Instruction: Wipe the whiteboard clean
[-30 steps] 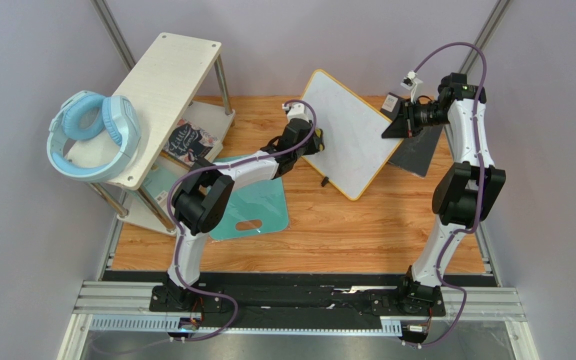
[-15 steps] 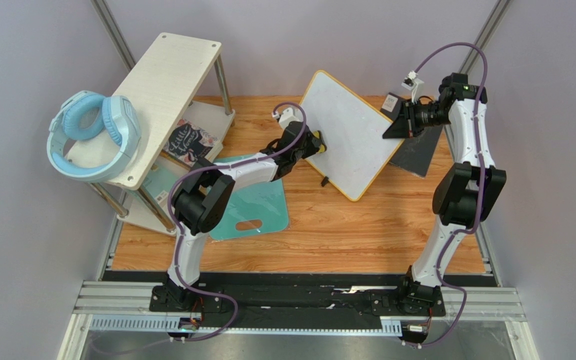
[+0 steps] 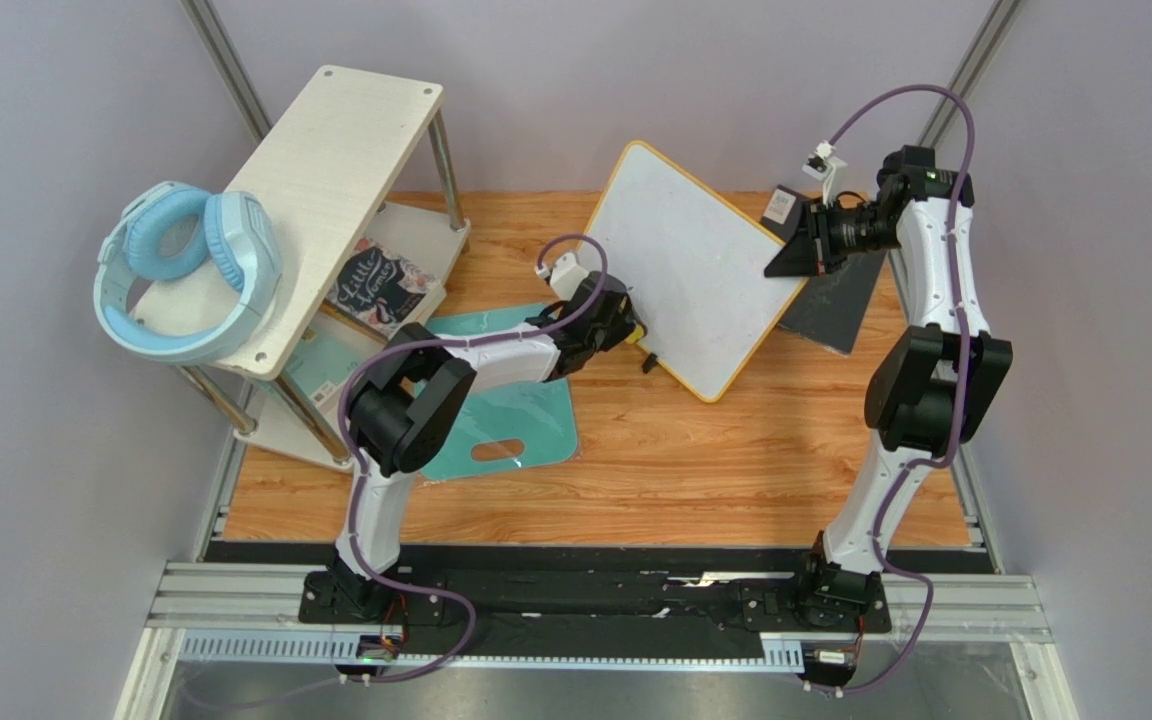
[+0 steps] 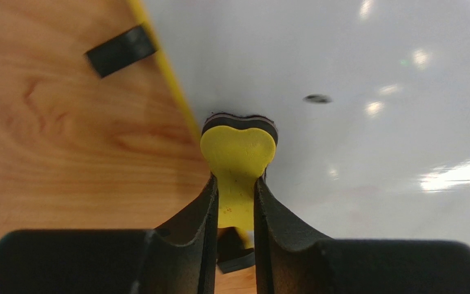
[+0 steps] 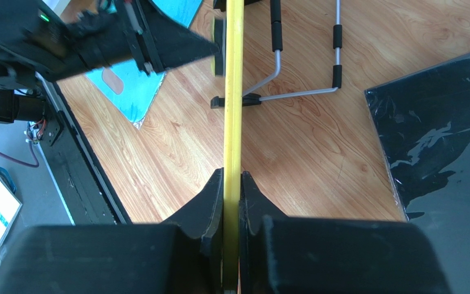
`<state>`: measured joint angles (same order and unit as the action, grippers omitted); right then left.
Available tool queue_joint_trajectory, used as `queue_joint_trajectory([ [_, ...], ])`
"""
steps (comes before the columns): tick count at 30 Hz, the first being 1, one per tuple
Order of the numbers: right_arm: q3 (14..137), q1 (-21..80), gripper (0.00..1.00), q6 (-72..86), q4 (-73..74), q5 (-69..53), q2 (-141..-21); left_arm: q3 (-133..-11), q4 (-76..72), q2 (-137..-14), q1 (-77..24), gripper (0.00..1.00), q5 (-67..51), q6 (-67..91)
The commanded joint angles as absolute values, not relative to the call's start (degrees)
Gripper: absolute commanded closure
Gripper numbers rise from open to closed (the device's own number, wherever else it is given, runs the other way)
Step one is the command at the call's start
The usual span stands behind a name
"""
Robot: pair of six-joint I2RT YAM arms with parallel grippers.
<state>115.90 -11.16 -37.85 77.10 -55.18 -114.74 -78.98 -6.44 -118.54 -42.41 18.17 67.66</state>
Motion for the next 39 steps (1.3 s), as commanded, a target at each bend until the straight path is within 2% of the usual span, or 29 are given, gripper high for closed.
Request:
queue_joint_trajectory([
  [1, 116.54, -9.23, 1.00, -45.09, 85.52, -49.66, -114.52, -75.41, 2.11, -117.51, -43.33, 1.00, 21.09, 71.28],
  [14, 116.54, -9.23, 1.00, -45.35, 85.78, -49.75, -114.35, -79.01, -13.87, -117.07, -39.82, 1.00, 15.21, 57.57],
  [22, 116.28, -9.23, 1.00, -45.79, 85.96, -49.22, -114.35, -89.91, -15.20, -120.50, -39.20, 1.00, 8.79, 50.45],
  [31, 116.02, -9.23, 1.00, -46.23, 86.31, -48.87, -114.34, -100.01, -11.70, -123.66, -37.53, 1.00, 13.62, 45.09],
  [35, 115.58, -9.23, 1.00, -46.41, 86.31, -48.78, -114.26, -100.11, -10.55, -123.66, -36.04, 1.00, 13.45, 45.61],
  [39, 115.31, -9.23, 1.00, -46.49, 86.31, -48.96, -114.17, -92.91, -13.52, -121.65, -34.46, 1.00, 14.33, 48.60],
])
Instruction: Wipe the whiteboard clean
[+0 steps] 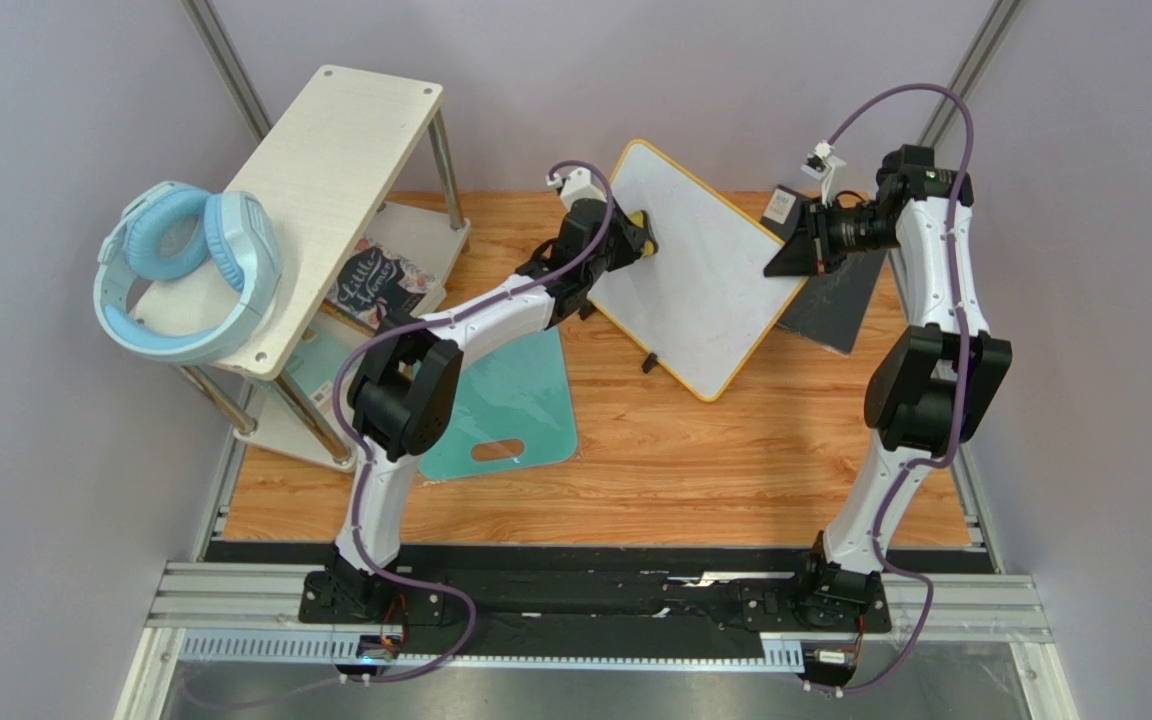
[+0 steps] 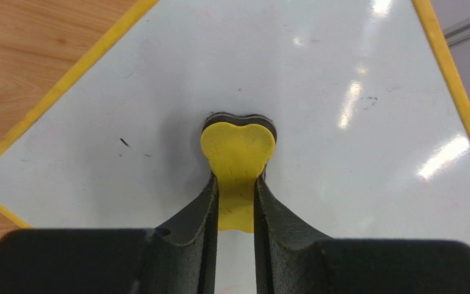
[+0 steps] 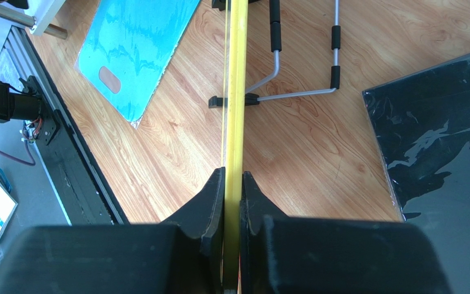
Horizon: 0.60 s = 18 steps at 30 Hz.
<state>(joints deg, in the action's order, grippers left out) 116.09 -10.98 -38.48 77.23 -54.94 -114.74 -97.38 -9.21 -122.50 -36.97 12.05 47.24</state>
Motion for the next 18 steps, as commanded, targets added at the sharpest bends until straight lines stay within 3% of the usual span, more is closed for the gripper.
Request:
queue_joint_trajectory([
  [1, 115.31, -9.23, 1.00, -46.49, 86.31, -48.96, -114.17, -91.94, -13.45, -121.38, -33.58, 1.00, 14.33, 49.13],
  [18, 114.35, -9.23, 1.00, -46.49, 86.31, -48.87, -113.64, -80.07, -16.87, -117.17, -29.62, 1.00, 7.39, 56.51],
])
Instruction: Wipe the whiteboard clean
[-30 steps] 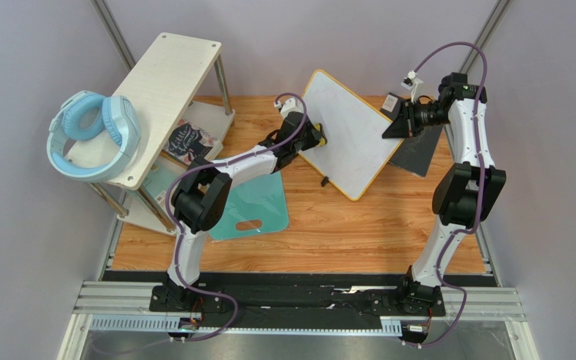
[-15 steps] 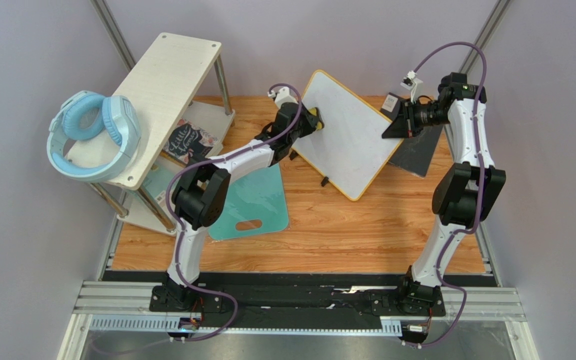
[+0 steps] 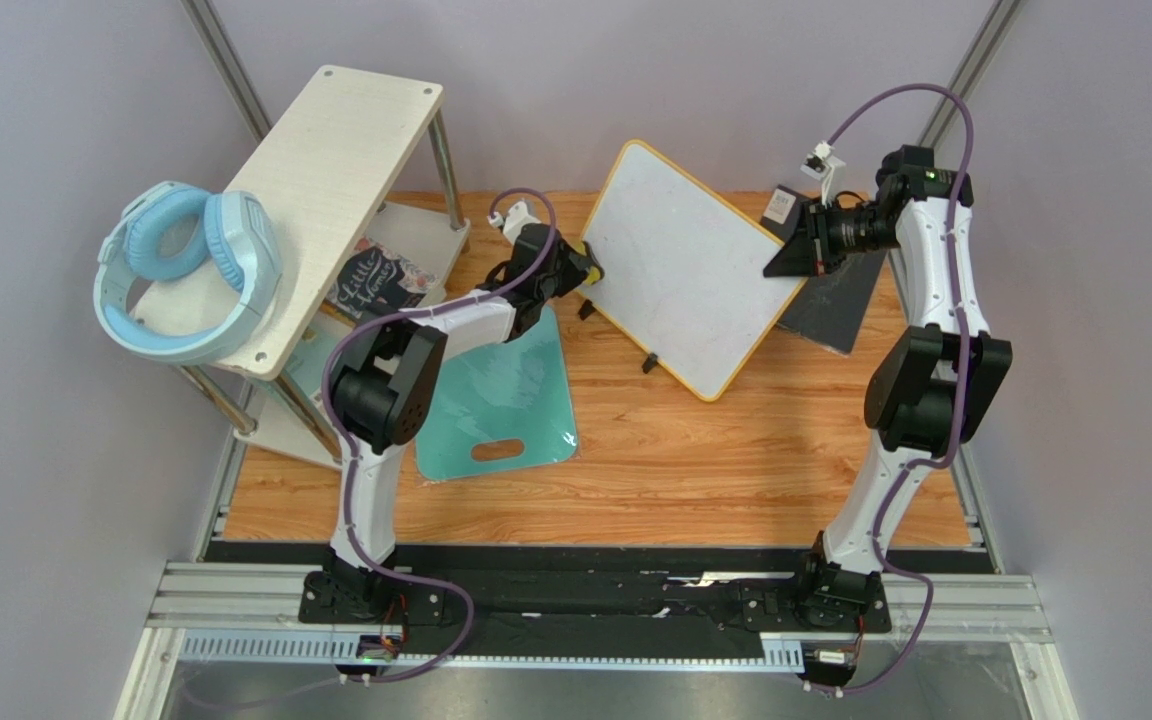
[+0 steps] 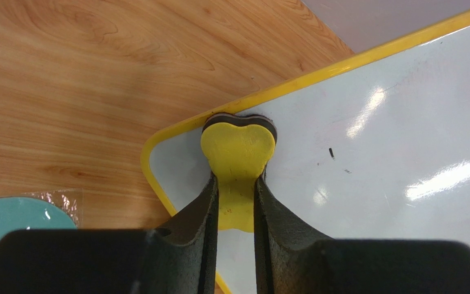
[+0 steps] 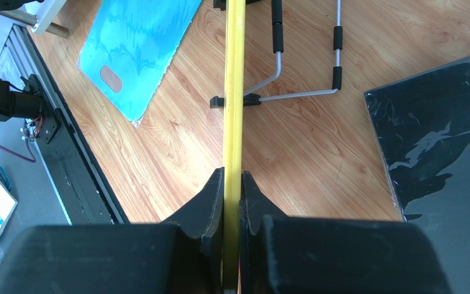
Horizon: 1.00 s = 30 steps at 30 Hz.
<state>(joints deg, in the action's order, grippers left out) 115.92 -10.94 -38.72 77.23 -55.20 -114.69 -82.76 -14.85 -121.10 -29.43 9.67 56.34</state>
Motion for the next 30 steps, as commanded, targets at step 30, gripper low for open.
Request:
queue_joint_trajectory([
  [30, 113.82, -9.23, 1.00, -46.67, 86.31, -48.60, -113.20, -92.73, -17.75, -121.47, -27.07, 1.00, 5.00, 49.66],
])
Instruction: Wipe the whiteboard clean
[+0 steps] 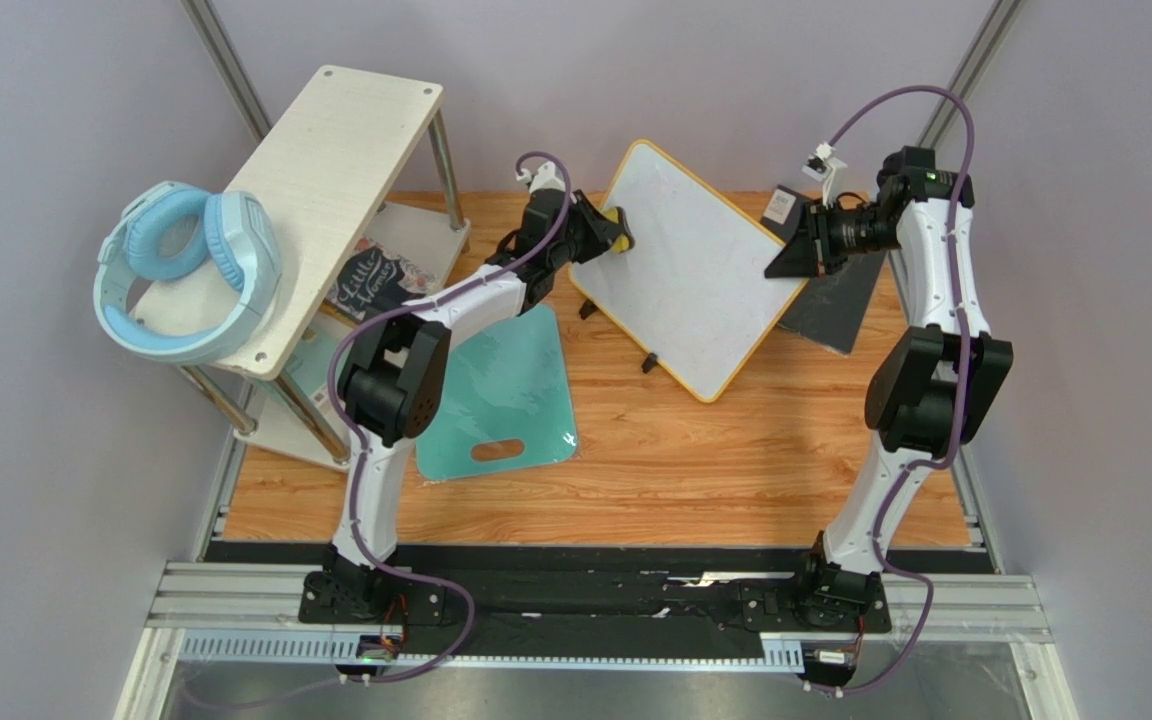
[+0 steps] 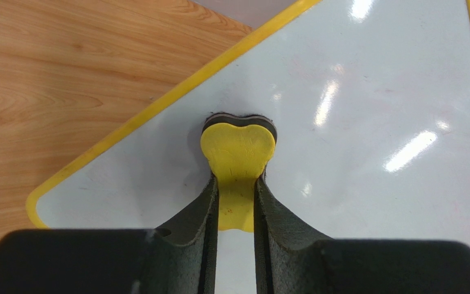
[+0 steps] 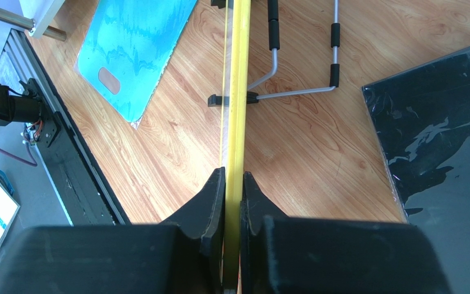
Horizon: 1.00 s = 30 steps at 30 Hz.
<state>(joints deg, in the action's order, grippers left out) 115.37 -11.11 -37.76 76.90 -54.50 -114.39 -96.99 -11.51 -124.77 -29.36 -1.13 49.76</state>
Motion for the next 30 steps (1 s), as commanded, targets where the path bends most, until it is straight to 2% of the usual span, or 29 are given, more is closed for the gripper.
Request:
queue_joint_trajectory([
  [1, 113.73, -9.23, 1.00, -46.76, 86.40, -48.60, -113.20, -92.20, -17.93, -121.12, -26.81, 1.00, 5.62, 49.31],
  [9, 112.76, -9.23, 1.00, -47.11, 86.31, -48.25, -113.12, -90.70, -16.53, -117.87, -24.44, 1.00, 9.22, 45.80],
  [15, 113.20, -9.23, 1.00, -46.67, 86.13, -48.08, -113.47, -90.80, -9.06, -114.00, -24.17, 1.00, 9.85, 41.13],
  [17, 113.99, -9.23, 0.95, -46.23, 86.04, -48.25, -113.64, -88.34, -8.36, -111.46, -24.26, 1.00, 7.92, 41.04],
  [18, 114.17, -9.23, 0.89, -45.71, 85.87, -48.25, -113.90, -87.11, -8.61, -110.49, -24.34, 1.00, 7.48, 41.13],
  [19, 114.34, -9.23, 0.78, -45.44, 85.87, -48.34, -113.91, -84.40, -8.96, -109.35, -24.52, 1.00, 7.12, 41.13],
  [22, 115.05, -9.23, 0.61, -44.65, 85.52, -48.69, -113.99, -79.04, -8.09, -104.69, -25.84, 1.00, 7.29, 40.52],
  [26, 115.49, -9.23, 0.51, -43.95, 85.17, -48.69, -113.82, -75.41, -6.60, -99.85, -29.69, 1.00, 7.82, 39.03],
  [30, 115.66, -9.23, 0.50, -43.24, 84.55, -48.43, -113.73, -75.15, -4.48, -98.00, -33.22, 1.00, 9.40, 34.55],
])
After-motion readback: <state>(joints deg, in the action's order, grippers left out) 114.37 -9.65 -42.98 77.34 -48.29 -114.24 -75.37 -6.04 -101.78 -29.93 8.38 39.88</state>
